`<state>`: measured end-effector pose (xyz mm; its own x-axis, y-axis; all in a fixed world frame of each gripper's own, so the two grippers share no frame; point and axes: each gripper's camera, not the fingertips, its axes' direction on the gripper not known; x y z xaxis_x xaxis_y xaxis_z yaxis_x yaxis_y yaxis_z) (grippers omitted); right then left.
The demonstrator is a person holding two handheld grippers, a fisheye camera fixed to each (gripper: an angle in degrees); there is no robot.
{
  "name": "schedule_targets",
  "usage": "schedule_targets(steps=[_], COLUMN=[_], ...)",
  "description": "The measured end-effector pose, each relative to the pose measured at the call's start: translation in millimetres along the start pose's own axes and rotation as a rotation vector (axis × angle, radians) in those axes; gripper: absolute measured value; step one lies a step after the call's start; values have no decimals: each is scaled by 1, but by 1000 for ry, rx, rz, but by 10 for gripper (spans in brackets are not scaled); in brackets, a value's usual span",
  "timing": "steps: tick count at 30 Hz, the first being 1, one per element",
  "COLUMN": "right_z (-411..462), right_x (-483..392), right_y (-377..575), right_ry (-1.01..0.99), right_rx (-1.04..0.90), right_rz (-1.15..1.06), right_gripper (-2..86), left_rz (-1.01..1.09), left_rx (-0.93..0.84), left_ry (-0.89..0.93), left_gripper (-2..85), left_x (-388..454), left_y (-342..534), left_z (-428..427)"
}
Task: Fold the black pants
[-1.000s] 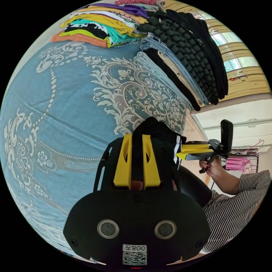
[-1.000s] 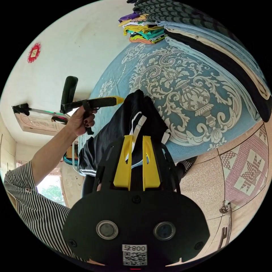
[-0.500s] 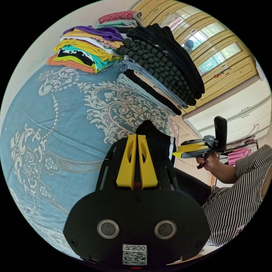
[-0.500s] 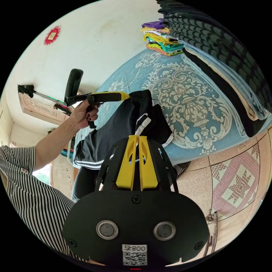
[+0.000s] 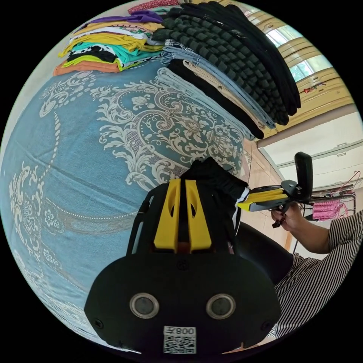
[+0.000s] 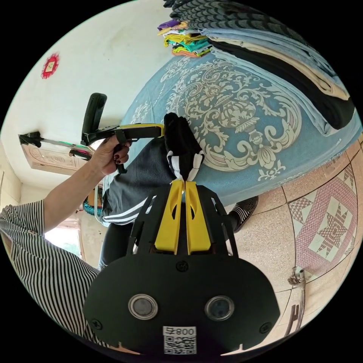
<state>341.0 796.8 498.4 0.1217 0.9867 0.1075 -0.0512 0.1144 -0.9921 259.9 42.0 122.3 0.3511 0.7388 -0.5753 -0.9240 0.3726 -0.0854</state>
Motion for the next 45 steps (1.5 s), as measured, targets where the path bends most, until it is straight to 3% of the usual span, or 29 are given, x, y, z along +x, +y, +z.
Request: schedule_targets(steps=[8,17,23,29,34,40,45], right_z=[0,32,66,157,252,350,362], right_x=[-31,-124,-195,-297,-393,-451,-477], right_y=[-4,-33,-46,-75,-100,-89,-67], right_ry=[21,67,88,-94,-217,-139,-113], right_rx=[29,34,7,-194,-374,-677,-653], right_rz=[-12,-144,-243,-512,-706,-802,-820], right_gripper=[18,6,3,6,12,9,4], left_rz=[-211,-610,-584,-526,-506,-529,-562], left_rx=[278,227,83,264,312,328,376], left_ry=[76,-169,-123,-202,-206,-168,-151], left_gripper=[64,79,47,20,16,22,47], left_x=[-32,-104,-118,-63,-33,-20,-11], left_y=[138,359,410,477,524,575,611], left_z=[-99,-186,-180,-214,-232,-247,-272])
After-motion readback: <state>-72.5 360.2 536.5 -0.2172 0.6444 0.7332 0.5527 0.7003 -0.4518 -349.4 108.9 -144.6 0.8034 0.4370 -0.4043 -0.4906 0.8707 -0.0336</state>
